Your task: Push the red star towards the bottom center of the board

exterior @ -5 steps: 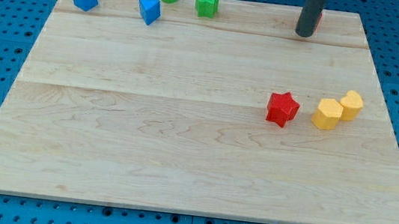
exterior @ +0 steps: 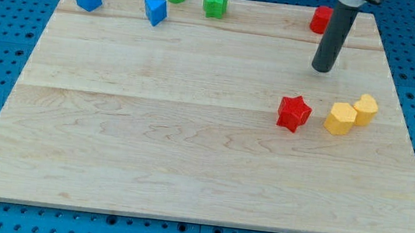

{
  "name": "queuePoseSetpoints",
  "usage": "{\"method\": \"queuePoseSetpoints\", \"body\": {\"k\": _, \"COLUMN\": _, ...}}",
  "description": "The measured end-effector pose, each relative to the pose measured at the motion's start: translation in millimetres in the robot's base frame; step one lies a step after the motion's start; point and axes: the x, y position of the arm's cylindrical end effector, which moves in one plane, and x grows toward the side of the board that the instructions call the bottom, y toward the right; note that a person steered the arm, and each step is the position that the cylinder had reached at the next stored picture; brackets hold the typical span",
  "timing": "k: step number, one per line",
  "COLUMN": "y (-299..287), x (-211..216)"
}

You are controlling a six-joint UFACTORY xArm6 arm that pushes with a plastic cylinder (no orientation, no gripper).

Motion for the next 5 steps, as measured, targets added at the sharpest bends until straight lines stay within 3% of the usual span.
{"method": "queuePoseSetpoints", "body": {"k": 2, "y": -2, "x": 66}}
{"method": "queuePoseSetpoints", "body": {"k": 5, "y": -85, "x": 91}}
